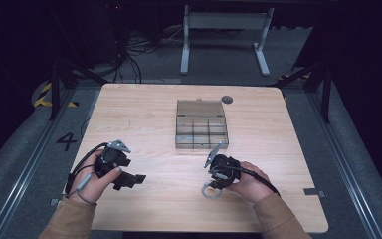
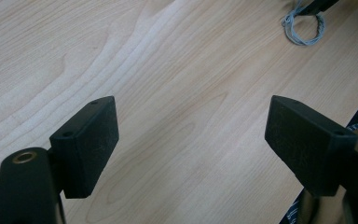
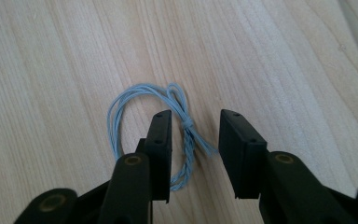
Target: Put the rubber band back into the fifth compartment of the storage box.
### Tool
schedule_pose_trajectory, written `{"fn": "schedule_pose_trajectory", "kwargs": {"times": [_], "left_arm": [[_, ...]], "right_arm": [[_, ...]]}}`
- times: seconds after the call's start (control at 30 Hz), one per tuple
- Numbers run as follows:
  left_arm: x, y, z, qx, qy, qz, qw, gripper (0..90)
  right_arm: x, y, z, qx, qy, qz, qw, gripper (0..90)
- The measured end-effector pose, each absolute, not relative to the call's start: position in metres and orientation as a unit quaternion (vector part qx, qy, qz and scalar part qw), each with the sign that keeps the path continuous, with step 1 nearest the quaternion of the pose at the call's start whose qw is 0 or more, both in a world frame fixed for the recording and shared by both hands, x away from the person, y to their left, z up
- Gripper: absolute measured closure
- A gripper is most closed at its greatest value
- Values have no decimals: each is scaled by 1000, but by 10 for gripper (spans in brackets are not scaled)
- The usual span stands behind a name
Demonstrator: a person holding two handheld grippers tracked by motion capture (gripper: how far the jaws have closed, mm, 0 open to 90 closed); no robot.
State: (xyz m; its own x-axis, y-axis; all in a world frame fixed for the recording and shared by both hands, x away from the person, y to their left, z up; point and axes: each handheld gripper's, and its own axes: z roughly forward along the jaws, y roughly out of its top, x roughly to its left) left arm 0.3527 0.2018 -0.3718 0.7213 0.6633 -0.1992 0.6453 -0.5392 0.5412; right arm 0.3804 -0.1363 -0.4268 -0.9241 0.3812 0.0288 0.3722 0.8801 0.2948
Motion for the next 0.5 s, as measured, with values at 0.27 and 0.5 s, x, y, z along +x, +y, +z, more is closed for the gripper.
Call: {"fn": "schedule_pose_trajectory", "kwargs": {"times": [0.27, 0.5], "left_arm": [[352, 202, -371, 877, 374, 14, 303, 182], [352, 202, -371, 877, 374, 14, 303, 181]], "right_arm": [[379, -132, -431, 176, 977, 122, 29, 804], [377, -133, -427, 181, 975, 125, 22, 883]]}}
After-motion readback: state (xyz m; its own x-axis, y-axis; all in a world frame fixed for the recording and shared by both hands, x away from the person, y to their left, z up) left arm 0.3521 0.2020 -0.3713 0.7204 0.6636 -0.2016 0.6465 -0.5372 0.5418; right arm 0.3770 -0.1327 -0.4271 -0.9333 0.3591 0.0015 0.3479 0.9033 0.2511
